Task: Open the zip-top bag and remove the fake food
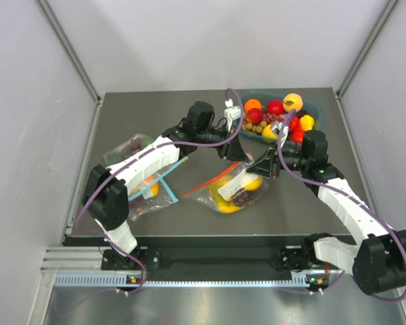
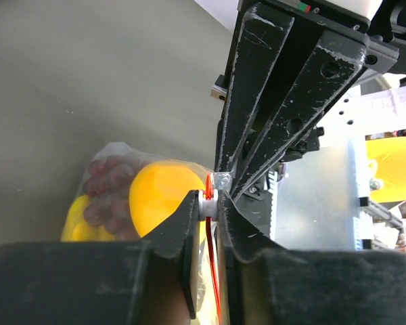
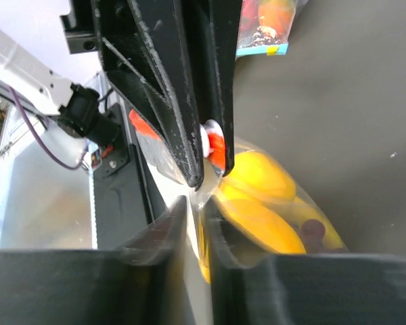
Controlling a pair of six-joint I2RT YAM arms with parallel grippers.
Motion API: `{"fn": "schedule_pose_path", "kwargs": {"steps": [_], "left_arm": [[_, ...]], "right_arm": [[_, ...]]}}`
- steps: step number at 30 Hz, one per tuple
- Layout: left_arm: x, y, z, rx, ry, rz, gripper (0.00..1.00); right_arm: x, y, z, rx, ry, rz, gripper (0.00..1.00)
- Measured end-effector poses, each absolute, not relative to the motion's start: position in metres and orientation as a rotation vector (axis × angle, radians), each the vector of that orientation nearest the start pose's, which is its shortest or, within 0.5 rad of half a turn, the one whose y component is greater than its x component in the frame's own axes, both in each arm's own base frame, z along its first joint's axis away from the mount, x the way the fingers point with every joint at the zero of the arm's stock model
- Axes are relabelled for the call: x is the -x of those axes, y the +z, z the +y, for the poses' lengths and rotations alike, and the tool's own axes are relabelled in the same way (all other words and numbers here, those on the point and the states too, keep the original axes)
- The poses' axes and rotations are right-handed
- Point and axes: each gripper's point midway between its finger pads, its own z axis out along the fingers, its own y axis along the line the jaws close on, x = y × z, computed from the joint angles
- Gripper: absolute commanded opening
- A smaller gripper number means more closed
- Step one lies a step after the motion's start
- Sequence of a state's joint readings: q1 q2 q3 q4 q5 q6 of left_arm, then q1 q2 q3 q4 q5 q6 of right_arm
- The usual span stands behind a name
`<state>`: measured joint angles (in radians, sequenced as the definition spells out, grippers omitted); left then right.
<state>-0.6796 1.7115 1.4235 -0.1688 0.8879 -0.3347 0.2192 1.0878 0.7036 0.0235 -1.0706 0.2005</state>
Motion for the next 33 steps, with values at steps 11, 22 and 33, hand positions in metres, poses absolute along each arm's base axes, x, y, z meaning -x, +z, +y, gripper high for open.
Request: {"fn": "schedule_pose_path", "kwargs": {"steps": [11,22,33], "left_arm": [[-0.254,0.250,-0.393,-0.998,-1.511,1.954,0.00],[-0.245,0.251,-0.387,-1.000,-1.547,1.958,0.00],[-0.244,0.251,-0.383,-0.975,-1.518,1.958,0.00]], "right_arm": [[-0.231,0.226,0.214,0.791,1.302,1.770,0.41],[-0.241,0.222,0.220,0.802,1.361,1.761,0.01],[-0.246,0.223,0.218,0.783,1.321,1.772,0.00]]}}
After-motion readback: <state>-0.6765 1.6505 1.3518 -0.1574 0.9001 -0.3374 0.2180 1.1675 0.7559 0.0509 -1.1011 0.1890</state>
